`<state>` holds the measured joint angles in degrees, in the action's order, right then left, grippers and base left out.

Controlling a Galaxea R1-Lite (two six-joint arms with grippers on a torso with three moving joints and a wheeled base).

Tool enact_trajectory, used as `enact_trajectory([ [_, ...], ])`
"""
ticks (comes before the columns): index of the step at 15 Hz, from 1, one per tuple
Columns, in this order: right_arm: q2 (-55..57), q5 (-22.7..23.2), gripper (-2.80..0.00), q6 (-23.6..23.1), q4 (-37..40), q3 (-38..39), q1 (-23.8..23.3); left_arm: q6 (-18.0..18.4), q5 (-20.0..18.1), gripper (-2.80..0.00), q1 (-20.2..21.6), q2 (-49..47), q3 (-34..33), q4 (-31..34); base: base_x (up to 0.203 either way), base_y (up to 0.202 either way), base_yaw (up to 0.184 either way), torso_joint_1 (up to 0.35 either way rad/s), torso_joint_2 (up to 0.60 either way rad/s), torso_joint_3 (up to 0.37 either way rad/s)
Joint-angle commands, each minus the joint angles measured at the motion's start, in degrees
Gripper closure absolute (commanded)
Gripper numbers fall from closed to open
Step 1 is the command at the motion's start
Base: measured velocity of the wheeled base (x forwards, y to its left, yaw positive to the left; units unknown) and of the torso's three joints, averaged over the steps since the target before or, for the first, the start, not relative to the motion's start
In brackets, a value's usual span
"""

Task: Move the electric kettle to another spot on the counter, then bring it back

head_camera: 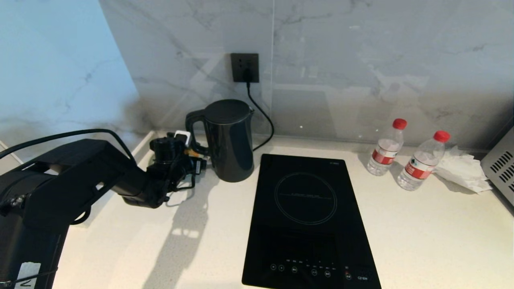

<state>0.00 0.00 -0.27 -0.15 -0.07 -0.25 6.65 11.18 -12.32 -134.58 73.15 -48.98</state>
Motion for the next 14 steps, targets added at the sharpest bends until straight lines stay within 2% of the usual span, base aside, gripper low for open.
enact_trajectory([
  [1,0.0,0.0,0.00,0.0,0.0,0.0,0.0,0.2,0.1,-2.80,-0.4,-0.1,-0.3,-0.3,0.000,0.000,0.000,0.000,0.00,0.000],
  [14,0.0,0.0,0.00,0.0,0.0,0.0,0.0,0.4,0.2,-2.80,-0.7,-1.4,-0.1,-0.4,0.000,0.000,0.000,0.000,0.00,0.000],
])
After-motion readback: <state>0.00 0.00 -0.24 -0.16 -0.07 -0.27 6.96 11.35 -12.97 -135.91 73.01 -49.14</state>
